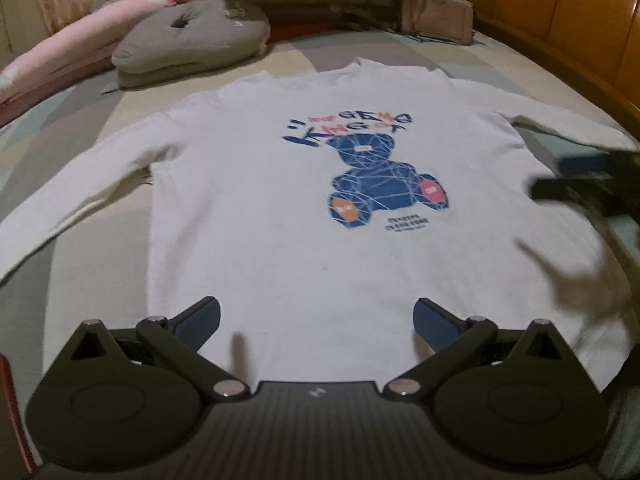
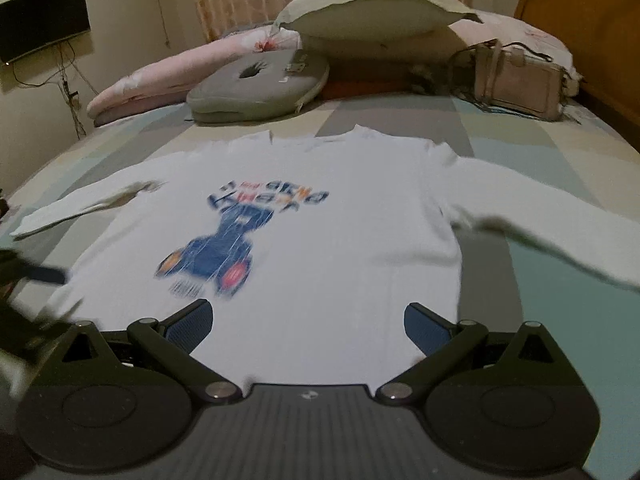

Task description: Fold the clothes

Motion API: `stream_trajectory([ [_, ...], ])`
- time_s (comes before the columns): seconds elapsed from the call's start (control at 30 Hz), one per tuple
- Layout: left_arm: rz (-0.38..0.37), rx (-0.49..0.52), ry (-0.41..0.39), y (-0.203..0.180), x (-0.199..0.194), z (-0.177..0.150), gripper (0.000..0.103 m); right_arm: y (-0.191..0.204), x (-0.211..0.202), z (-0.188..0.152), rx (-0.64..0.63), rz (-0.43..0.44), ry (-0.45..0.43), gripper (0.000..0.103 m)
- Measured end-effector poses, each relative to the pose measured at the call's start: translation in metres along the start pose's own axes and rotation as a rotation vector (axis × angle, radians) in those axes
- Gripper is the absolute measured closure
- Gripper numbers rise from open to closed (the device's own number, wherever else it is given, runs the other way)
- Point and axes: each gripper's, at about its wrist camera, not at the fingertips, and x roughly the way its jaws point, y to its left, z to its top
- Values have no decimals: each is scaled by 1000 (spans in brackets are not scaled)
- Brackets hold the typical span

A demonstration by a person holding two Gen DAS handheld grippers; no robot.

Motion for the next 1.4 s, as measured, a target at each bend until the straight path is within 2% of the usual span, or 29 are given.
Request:
stream_trajectory([
  [0.17,23,1,13,10,1,2,1,-13,57,38,-11,1,19,0],
  [0.3,30,4,23,13,2,1,1,-21,77,37,-20,-50,56,0],
  [0.47,26,12,18,13,-4,-1,1,-24,41,15,1,-110,102,0],
  [0.7,0,32,2,4,-21,-2,1,14,-36,-37,20,7,54,0],
  [0.8,6,42,-4,-5,-29,-5,1,25,-34,-62,43,-7,102,0],
  [0.9,4,59,-20,-13,-42,-10,1,35,-37,-78,-27,-37,69,0],
  [0.97,9,59,-25,-16,-49,-14,1,39,-34,-80,-82,-55,72,0],
  [1.13,61,49,-52,-23,-77,-22,1,41,-36,-79,-92,-67,85,0],
  [1.4,83,106,-92,-37,-101,-31,1,41,-33,-82,-132,-73,79,0],
])
